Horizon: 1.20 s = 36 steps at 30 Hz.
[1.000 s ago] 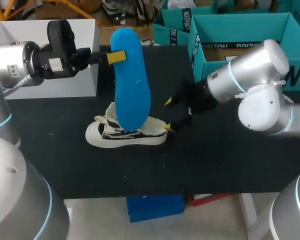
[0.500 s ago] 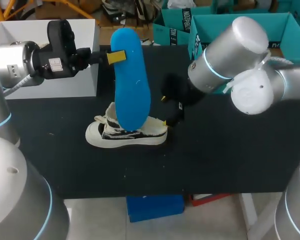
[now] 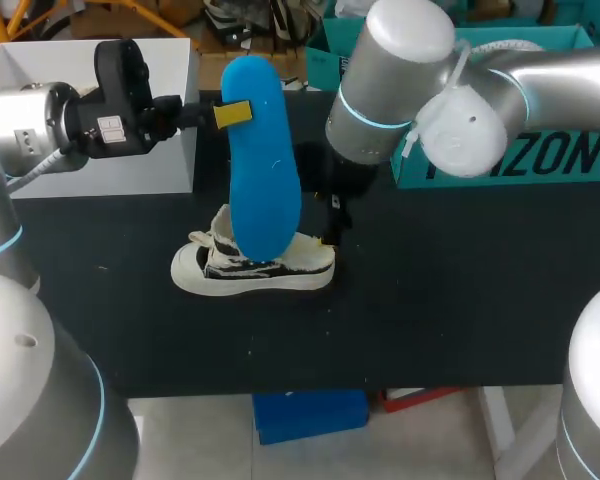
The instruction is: Take the shoe out of the shoebox, open the shoe tongue, remove and reinsert the insole, then place the shoe into the shoebox
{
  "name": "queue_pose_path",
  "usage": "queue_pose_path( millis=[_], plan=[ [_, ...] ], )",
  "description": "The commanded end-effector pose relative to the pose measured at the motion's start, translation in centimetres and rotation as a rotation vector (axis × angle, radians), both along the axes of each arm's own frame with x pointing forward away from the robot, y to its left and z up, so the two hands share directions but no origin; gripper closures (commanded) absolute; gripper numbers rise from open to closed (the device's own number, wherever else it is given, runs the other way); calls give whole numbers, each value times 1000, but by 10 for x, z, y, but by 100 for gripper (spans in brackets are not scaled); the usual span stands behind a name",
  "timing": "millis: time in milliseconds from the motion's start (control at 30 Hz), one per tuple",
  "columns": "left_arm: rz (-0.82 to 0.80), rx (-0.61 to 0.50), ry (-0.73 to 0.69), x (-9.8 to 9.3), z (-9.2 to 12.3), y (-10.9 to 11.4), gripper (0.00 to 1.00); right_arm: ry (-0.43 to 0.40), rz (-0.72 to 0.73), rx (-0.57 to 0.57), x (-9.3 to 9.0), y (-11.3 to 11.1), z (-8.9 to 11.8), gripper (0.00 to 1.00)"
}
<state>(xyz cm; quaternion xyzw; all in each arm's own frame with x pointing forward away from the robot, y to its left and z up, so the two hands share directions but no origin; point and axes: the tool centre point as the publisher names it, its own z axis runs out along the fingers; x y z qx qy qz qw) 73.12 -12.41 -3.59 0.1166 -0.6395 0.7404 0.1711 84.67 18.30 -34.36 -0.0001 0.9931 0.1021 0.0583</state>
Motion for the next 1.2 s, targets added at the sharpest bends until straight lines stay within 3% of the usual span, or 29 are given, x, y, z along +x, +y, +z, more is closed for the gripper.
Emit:
queue_pose_path(
  millis=[33, 833, 1200],
  plan=[
    [1, 0, -1, 0, -1, -1, 100, 5, -21, -225, 4, 9, -1, 0],
    [1, 0, -1, 0, -1, -1, 100, 15, 10, -199, 1, 22, -6, 0],
    [1, 0, -1, 0, -1, -1, 100, 43, -4, -106, 1, 15, -8, 0]
  ],
)
